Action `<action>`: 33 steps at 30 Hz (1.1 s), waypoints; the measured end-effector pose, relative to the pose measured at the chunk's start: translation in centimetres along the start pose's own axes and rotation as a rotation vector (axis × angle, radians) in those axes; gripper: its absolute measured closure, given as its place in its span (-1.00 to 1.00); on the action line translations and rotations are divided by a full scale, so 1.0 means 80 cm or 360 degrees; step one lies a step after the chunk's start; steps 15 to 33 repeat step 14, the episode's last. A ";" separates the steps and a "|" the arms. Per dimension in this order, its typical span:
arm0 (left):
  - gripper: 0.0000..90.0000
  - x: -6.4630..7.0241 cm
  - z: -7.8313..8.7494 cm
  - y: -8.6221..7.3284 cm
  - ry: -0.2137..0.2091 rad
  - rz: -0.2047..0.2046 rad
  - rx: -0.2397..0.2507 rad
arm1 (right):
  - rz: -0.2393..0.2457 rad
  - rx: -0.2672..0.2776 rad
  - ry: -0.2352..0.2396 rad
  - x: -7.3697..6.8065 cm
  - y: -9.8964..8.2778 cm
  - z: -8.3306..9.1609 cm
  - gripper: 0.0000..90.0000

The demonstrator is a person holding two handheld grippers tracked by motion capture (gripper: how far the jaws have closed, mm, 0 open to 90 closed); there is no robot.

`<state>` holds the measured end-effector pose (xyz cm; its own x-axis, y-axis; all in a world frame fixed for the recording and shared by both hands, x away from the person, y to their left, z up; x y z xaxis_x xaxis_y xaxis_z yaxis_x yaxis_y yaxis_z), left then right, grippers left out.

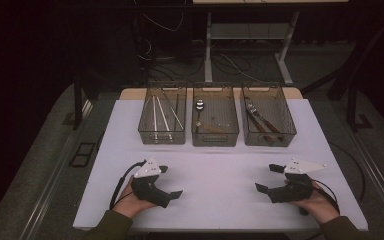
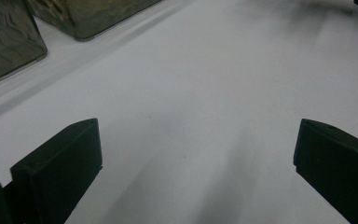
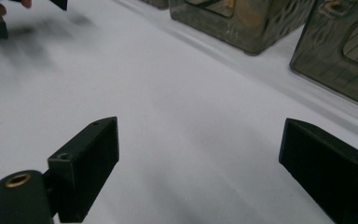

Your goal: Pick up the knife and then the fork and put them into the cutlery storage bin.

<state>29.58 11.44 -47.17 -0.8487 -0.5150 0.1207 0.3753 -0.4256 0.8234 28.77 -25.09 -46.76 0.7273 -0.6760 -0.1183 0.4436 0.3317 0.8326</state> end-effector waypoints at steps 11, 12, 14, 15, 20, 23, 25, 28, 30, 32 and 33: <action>-1.00 0.001 0.001 0.000 -0.0004 0.0002 0.0002 | 0.0068 -0.0058 -0.0023 -0.002 -0.006 -0.005 -0.73; -1.00 0.001 0.001 0.000 -0.0005 0.0001 0.0002 | 0.0070 -0.0059 -0.0021 -0.002 -0.006 -0.005 -0.73; -1.00 0.001 0.001 0.000 -0.0005 0.0001 0.0000 | 0.0072 -0.0061 -0.0017 -0.003 -0.006 -0.004 -0.73; -1.00 0.001 0.001 0.000 -0.0005 0.0001 0.0000 | 0.0072 -0.0061 -0.0017 -0.003 -0.006 -0.004 -0.73; -1.00 0.001 0.001 0.000 -0.0005 0.0001 0.0000 | 0.0072 -0.0061 -0.0017 -0.003 -0.006 -0.004 -0.73; -1.00 0.001 0.001 0.000 -0.0005 0.0001 0.0000 | 0.0072 -0.0061 -0.0017 -0.003 -0.006 -0.004 -0.73; -1.00 0.001 0.001 0.000 -0.0005 0.0001 0.0000 | 0.0072 -0.0061 -0.0017 -0.003 -0.006 -0.004 -0.73; -1.00 0.001 0.001 0.000 -0.0005 0.0001 0.0000 | 0.0072 -0.0061 -0.0017 -0.003 -0.006 -0.004 -0.73; -1.00 0.001 0.001 0.000 -0.0005 0.0001 0.0000 | 0.0072 -0.0061 -0.0017 -0.003 -0.006 -0.004 -0.73; -1.00 0.001 0.001 0.000 -0.0005 0.0001 0.0000 | 0.0072 -0.0061 -0.0017 -0.003 -0.006 -0.004 -0.73; -1.00 0.001 0.001 0.000 -0.0005 0.0001 0.0000 | 0.0072 -0.0061 -0.0017 -0.003 -0.006 -0.004 -0.73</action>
Point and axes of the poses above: each handheld gripper's, and its own axes: z roughly backward along the jaws, y roughly out of its top, x roughly to its right, the point moved 5 cm from there along -z, roughly forward along the jaws
